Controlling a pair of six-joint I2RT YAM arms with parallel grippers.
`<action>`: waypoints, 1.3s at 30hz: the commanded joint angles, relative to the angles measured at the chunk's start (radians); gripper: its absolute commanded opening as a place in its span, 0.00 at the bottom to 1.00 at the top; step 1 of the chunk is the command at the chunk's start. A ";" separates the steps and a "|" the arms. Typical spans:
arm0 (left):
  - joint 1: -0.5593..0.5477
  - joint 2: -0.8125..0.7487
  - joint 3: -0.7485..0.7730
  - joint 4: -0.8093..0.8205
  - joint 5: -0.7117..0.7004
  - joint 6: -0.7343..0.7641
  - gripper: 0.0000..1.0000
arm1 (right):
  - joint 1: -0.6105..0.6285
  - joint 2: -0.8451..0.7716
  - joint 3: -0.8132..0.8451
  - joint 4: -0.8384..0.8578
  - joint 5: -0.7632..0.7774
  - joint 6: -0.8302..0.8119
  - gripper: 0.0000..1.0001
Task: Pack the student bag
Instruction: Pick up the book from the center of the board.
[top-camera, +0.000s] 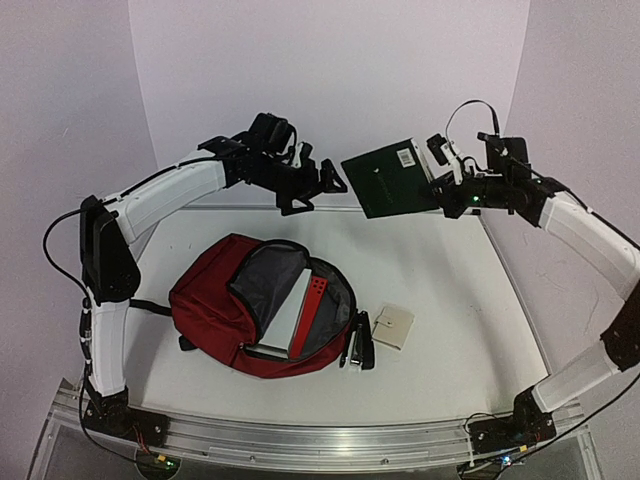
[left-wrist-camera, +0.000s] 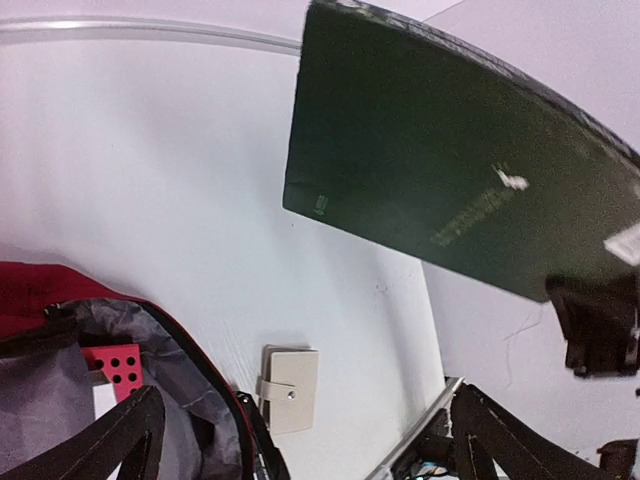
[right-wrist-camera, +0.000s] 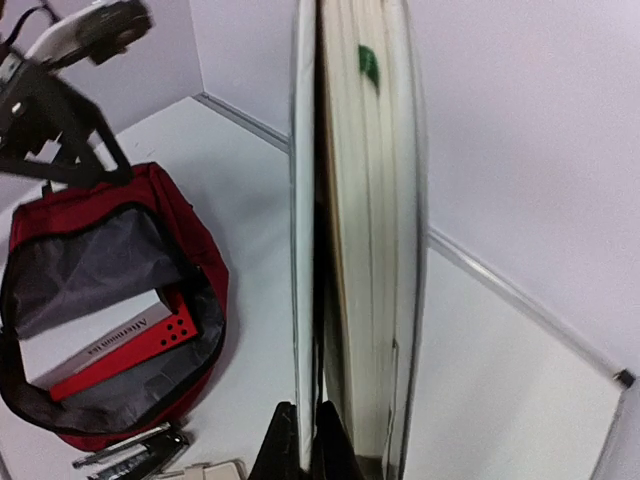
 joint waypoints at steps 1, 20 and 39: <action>0.006 -0.100 -0.068 0.221 0.046 -0.192 1.00 | 0.072 -0.102 -0.082 0.286 0.261 -0.190 0.00; 0.007 -0.156 -0.185 0.488 0.004 -0.513 1.00 | 0.365 -0.204 -0.278 0.543 0.655 -0.509 0.00; -0.017 -0.099 -0.214 0.607 0.118 -0.606 0.19 | 0.499 -0.208 -0.396 0.746 0.757 -0.757 0.02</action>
